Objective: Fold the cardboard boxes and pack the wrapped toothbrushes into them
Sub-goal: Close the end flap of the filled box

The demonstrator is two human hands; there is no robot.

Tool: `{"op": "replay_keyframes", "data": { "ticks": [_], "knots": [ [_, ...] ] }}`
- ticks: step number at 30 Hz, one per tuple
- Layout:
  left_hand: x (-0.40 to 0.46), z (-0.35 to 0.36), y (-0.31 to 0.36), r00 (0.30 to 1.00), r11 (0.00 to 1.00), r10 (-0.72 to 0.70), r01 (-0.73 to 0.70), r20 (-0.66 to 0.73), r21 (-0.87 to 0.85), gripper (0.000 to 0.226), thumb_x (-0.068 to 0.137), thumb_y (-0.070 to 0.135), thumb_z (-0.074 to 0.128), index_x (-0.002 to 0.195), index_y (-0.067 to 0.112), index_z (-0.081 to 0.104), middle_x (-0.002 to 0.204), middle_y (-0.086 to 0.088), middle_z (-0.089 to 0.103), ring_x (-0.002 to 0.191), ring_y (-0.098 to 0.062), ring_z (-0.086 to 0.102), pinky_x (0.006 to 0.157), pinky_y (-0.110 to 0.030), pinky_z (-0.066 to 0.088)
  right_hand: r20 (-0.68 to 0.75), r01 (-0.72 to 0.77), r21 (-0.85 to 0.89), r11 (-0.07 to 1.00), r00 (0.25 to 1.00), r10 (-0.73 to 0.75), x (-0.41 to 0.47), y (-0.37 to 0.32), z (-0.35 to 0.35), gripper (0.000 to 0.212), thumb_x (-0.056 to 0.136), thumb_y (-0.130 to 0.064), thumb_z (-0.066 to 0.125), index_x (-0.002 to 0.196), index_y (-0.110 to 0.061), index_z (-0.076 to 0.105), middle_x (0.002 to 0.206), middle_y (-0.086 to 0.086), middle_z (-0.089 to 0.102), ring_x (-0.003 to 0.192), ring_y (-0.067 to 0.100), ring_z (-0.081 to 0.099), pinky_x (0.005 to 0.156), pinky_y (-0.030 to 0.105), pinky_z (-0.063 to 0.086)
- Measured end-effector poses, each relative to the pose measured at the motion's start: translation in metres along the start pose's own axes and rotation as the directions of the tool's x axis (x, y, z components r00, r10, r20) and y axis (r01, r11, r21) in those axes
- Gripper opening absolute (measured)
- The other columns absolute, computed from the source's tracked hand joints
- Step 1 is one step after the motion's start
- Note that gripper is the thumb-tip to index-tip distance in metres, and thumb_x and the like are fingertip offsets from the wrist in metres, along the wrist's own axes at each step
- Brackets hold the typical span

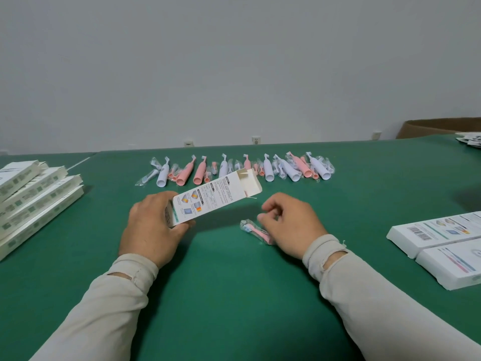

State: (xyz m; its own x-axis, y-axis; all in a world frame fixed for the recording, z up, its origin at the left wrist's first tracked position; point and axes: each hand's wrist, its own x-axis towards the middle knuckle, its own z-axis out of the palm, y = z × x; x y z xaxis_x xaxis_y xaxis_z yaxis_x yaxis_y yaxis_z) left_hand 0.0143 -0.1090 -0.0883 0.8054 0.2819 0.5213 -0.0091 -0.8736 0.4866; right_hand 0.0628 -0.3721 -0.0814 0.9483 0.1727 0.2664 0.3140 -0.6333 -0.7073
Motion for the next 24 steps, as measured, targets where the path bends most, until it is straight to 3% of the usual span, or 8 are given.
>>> {"op": "replay_keyframes", "data": {
  "ticks": [4,10,12,14,17,19,22,24],
  "knots": [
    [-0.001,0.001,0.001,1.000,1.000,0.010,-0.010,0.007,-0.002,0.048,0.075,0.032,0.084,0.116,0.033,0.059,0.102,0.014,0.049,0.109,-0.024,0.046,0.086,-0.039,0.041,0.195,0.088,-0.230,0.969,0.980,-0.043,-0.002,-0.013,0.004,0.036,0.083,-0.054,0.069,0.110,-0.035,0.057,0.095,-0.017,0.063,0.085,0.008,0.061,0.079,0.030,0.050],
    [-0.001,0.002,0.000,1.000,1.000,0.007,-0.008,0.022,0.001,0.048,0.075,0.031,0.084,0.116,0.032,0.060,0.104,0.011,0.054,0.108,-0.024,0.047,0.086,-0.038,0.040,0.243,0.156,-0.465,0.871,0.969,-0.044,0.000,-0.025,-0.001,0.031,0.094,-0.024,0.054,0.125,-0.028,0.053,0.100,-0.001,0.065,0.090,0.026,0.062,0.084,0.040,0.055],
    [0.000,0.002,-0.001,1.000,1.000,0.001,-0.001,0.014,0.003,0.047,0.075,0.032,0.083,0.116,0.032,0.060,0.107,0.007,0.058,0.108,-0.026,0.048,0.086,-0.038,0.040,0.307,0.161,-0.353,0.922,0.950,-0.048,-0.003,-0.021,-0.011,0.037,0.096,-0.022,0.052,0.131,-0.036,0.053,0.100,-0.007,0.064,0.089,0.019,0.061,0.087,0.035,0.053],
    [0.001,0.001,-0.001,1.000,1.000,-0.007,0.007,0.007,-0.002,0.047,0.074,0.032,0.083,0.115,0.033,0.060,0.106,0.008,0.057,0.108,-0.025,0.047,0.086,-0.038,0.040,0.283,0.160,-0.156,0.975,0.953,-0.111,-0.009,-0.017,-0.022,0.033,0.098,-0.024,0.054,0.127,-0.039,0.058,0.086,-0.014,0.061,0.074,0.009,0.059,0.081,0.029,0.051],
    [0.001,0.002,0.001,1.000,1.000,-0.007,0.007,0.017,-0.010,0.047,0.074,0.033,0.083,0.115,0.034,0.060,0.104,0.010,0.055,0.107,-0.023,0.046,0.086,-0.038,0.040,0.015,0.175,0.131,0.976,0.984,-0.178,-0.011,-0.021,-0.032,0.022,0.095,-0.023,0.059,0.111,-0.038,0.060,0.076,-0.011,0.063,0.061,0.002,0.059,0.062,0.021,0.050],
    [0.000,0.003,0.002,1.000,1.000,0.002,-0.002,0.030,-0.003,0.048,0.075,0.034,0.083,0.116,0.034,0.059,0.105,0.011,0.055,0.108,-0.023,0.046,0.086,-0.040,0.043,-0.179,0.210,0.356,0.911,0.972,-0.154,-0.011,-0.030,-0.032,0.018,0.094,-0.021,0.063,0.100,-0.038,0.058,0.076,-0.016,0.065,0.061,0.000,0.061,0.057,0.016,0.048],
    [-0.002,0.002,0.004,0.998,0.999,0.030,-0.030,0.048,-0.015,0.048,0.075,0.034,0.083,0.115,0.036,0.059,0.104,0.015,0.052,0.108,-0.021,0.046,0.086,-0.040,0.044,-0.325,0.250,0.516,0.819,0.942,-0.083,-0.013,-0.040,-0.027,0.025,0.093,-0.015,0.067,0.094,-0.038,0.056,0.084,-0.025,0.062,0.065,0.008,0.067,0.058,0.027,0.055],
    [-0.004,0.002,0.005,0.995,0.997,0.073,-0.071,0.065,-0.026,0.048,0.074,0.034,0.083,0.115,0.036,0.058,0.104,0.017,0.052,0.107,-0.020,0.047,0.087,-0.038,0.042,-0.345,0.253,0.545,0.799,0.936,-0.060,-0.014,-0.040,-0.022,0.031,0.093,-0.008,0.064,0.098,-0.038,0.056,0.086,-0.018,0.060,0.065,0.012,0.069,0.059,0.034,0.058]
  ]
}}
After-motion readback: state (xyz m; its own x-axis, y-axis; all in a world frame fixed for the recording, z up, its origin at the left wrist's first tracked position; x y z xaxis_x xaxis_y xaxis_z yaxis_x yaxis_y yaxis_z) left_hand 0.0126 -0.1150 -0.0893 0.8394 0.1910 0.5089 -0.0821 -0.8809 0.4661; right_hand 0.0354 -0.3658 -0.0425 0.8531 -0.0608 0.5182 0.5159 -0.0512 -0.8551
